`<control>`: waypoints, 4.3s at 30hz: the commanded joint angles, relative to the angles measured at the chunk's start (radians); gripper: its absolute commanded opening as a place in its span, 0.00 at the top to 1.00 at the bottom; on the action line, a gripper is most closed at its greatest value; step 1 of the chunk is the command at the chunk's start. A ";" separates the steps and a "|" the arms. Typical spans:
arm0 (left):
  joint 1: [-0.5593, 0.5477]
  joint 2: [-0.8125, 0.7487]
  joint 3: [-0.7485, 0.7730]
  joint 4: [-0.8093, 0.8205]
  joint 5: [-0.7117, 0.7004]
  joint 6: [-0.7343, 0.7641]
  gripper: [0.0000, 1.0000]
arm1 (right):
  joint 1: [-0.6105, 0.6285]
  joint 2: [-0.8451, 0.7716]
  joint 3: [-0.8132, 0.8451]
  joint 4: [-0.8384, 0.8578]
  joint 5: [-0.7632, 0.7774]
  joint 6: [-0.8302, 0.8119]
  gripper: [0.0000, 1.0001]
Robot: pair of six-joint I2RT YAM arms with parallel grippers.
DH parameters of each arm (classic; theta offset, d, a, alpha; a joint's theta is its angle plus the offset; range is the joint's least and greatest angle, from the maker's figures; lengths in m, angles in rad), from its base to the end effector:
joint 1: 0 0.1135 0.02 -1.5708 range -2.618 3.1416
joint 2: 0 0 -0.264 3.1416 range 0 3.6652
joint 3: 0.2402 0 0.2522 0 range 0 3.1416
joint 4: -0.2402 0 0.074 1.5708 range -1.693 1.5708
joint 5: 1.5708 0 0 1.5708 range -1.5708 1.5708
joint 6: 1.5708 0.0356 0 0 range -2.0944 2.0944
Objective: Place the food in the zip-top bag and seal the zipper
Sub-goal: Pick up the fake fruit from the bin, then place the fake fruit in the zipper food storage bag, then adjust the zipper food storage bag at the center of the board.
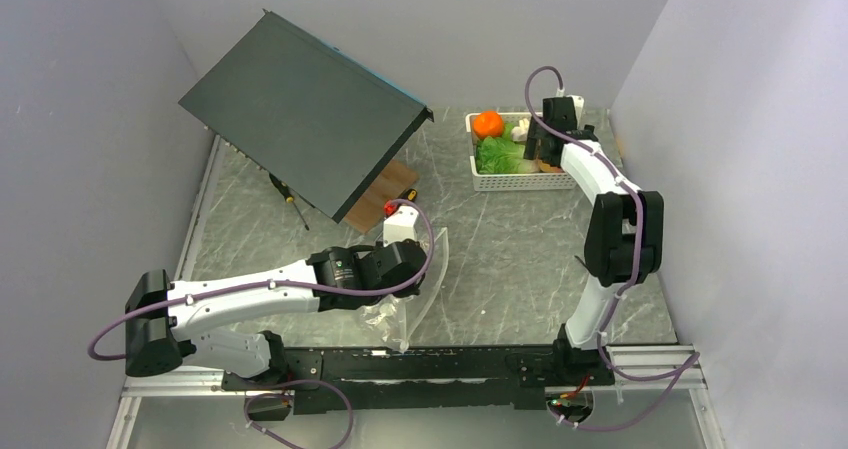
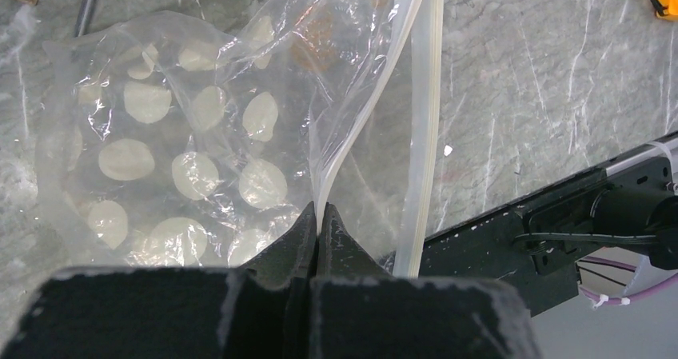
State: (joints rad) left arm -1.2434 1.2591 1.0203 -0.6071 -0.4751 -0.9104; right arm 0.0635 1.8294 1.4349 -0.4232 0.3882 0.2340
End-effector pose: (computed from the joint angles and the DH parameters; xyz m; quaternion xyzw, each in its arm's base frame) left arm 0.0994 -0.2422 0.2860 0.0683 0.9100 -0.1991 0.3571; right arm 0.4099 0.0126 0.2519 0.1484 0.9031 -0.1239 0.3834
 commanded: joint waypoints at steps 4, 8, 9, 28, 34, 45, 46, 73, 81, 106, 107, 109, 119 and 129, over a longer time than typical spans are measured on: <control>0.004 -0.004 0.021 0.030 0.021 0.019 1.00 | -0.004 0.078 0.100 0.066 -0.014 -0.093 0.01; 0.005 -0.011 0.016 0.021 0.012 0.009 1.00 | -0.005 0.103 0.115 0.063 -0.021 -0.084 0.08; 0.005 -0.012 0.017 0.019 0.012 0.006 1.00 | -0.005 0.109 0.117 0.059 -0.026 -0.080 0.12; 0.024 -0.040 -0.025 0.054 0.067 -0.059 1.00 | 0.152 -0.250 -0.021 -0.024 -0.185 0.066 1.00; 0.048 -0.058 -0.044 0.091 0.107 -0.062 1.00 | 0.307 -0.544 -0.297 0.046 -0.477 0.143 1.00; 0.089 -0.116 -0.055 0.130 0.150 -0.039 1.00 | 0.354 -0.916 -0.508 0.046 -0.921 0.197 1.00; 0.092 -0.120 -0.053 0.134 0.153 -0.034 1.00 | 0.355 -0.939 -0.527 0.081 -0.982 0.213 1.00; 0.105 -0.181 -0.041 0.240 0.209 -0.005 1.00 | 0.731 -0.975 -0.731 0.257 -0.702 0.207 1.00; 0.106 -0.211 -0.050 0.259 0.199 0.002 1.00 | 0.790 -0.937 -0.740 0.210 -0.537 0.213 1.00; 0.131 -0.260 -0.135 0.276 0.191 -0.100 1.00 | 0.875 -0.949 -0.526 -0.045 -0.431 0.300 0.14; 0.136 -0.262 -0.143 0.279 0.193 -0.105 1.00 | 0.876 -0.953 -0.510 -0.071 -0.424 0.307 0.13; 0.144 -0.264 -0.153 0.289 0.198 -0.111 1.00 | 0.875 -0.969 -0.488 -0.119 -0.401 0.316 0.13; 0.153 -0.299 -0.150 0.265 0.199 -0.117 1.00 | 0.875 -1.018 -0.484 -0.231 -0.207 0.372 0.18; 0.153 -0.288 -0.087 0.200 0.156 -0.075 1.00 | 0.875 -0.909 -0.503 -0.027 -0.410 0.439 0.74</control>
State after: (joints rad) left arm -1.0943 0.9649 0.8635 -0.3668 -0.2741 -1.0145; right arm 0.9367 0.9012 0.9051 -0.5629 0.0666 0.6521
